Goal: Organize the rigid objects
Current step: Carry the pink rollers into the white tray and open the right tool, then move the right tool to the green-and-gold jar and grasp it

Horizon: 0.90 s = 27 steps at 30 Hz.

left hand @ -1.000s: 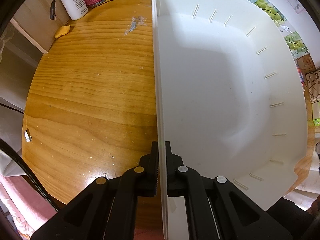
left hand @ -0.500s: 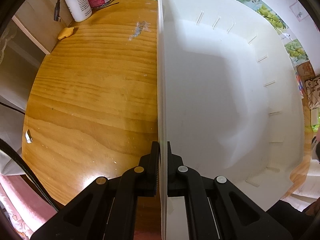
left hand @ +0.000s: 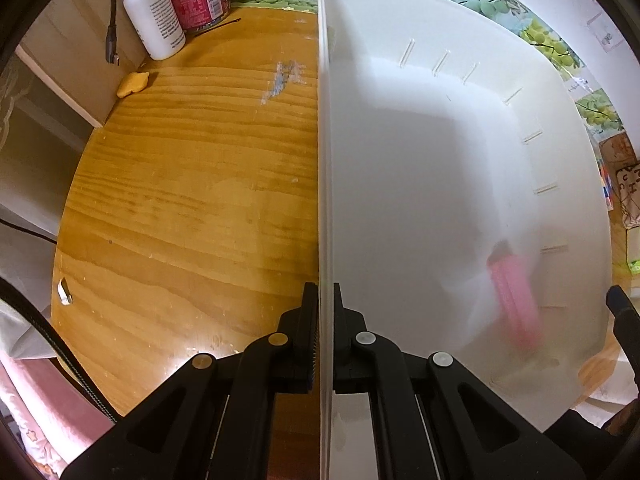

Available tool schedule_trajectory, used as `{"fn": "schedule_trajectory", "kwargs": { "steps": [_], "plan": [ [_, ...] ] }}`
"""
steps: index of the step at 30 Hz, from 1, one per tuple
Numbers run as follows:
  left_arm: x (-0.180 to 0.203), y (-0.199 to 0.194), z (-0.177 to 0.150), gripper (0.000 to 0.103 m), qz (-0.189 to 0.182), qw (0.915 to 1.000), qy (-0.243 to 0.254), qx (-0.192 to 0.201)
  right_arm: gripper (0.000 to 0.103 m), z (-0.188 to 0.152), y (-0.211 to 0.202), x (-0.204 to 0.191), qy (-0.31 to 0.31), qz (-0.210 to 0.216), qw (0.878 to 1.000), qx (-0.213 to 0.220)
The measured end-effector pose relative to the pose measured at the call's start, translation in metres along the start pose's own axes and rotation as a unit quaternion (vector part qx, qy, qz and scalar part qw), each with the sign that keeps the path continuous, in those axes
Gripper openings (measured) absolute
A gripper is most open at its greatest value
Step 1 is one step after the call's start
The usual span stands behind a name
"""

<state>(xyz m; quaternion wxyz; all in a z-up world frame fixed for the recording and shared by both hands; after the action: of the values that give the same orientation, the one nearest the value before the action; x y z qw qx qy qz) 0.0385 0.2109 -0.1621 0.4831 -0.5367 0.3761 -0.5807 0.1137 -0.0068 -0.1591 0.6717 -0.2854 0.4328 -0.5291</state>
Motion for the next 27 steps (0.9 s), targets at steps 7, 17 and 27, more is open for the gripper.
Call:
{"fn": "schedule_trajectory", "kwargs": {
  "steps": [7, 17, 27],
  "plan": [
    [0.009, 0.010, 0.018, 0.004, 0.018, 0.9995, 0.027, -0.002, 0.058, 0.004, -0.002, 0.008, 0.018, -0.006, 1.000, 0.008],
    [0.014, 0.013, 0.048, 0.004, 0.021, 0.9986, 0.046, -0.013, 0.059, 0.008, -0.011, 0.049, 0.099, -0.026, 0.994, 0.035],
    [0.035, 0.015, 0.086, 0.005, 0.046, 0.9931, 0.107, -0.016, 0.067, 0.006, -0.022, 0.103, 0.167, -0.083, 0.981, 0.056]
  ]
}}
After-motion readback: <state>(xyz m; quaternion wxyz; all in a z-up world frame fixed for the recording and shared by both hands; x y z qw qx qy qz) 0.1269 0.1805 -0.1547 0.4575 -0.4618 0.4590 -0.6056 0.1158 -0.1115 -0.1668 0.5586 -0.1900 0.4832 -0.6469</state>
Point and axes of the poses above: each gripper's, at about its wrist camera, not at the fingertips, and y roughly the way its jaws point, x to its right, z to its top, the point moved 5 cm from there along y, roughly the way its jaws point, and after that the axes turned 9 degrees about -z, right-handed, at the moved point
